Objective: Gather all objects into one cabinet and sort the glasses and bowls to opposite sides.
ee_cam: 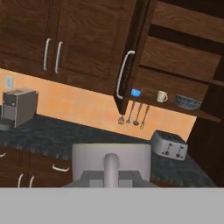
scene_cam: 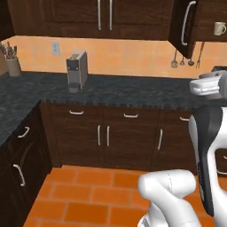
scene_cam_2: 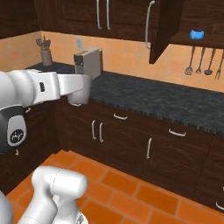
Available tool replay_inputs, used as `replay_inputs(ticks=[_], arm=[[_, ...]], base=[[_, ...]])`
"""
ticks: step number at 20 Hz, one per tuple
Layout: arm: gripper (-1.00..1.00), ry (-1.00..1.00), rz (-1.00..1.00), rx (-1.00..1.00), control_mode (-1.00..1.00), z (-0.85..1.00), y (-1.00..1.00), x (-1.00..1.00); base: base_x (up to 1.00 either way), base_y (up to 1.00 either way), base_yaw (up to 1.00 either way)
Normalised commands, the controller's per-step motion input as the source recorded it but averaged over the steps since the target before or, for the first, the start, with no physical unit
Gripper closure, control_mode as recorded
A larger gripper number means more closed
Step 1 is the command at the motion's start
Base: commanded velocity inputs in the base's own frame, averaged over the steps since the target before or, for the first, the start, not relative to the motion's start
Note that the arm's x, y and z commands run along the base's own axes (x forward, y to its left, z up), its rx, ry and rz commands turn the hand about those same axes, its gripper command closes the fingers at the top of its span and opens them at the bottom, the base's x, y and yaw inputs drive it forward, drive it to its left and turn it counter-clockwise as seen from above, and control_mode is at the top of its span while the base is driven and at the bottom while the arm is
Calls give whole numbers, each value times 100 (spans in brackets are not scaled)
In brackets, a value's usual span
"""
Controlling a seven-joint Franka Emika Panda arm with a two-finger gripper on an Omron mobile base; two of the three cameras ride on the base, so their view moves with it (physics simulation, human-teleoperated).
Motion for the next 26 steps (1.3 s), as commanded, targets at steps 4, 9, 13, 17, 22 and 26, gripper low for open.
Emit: replay_inputs(ticks=[4, 9, 13, 17, 22, 26], arm=[[100, 0, 0, 0, 100, 0, 0, 0], [100, 0, 0, 0, 100, 0, 0, 0], [100, 0, 0, 0, 100, 0, 0, 0], [100, 0, 0, 0, 100, 0, 0, 0], [100, 0, 0, 0, 100, 0, 0, 0], [100, 0, 0, 0, 100, 0, 0, 0]], base=[[68, -81, 0], [24, -72, 0], [100, -44, 0], [64, -67, 2], [-44, -100, 2], [-31, -73, 0]])
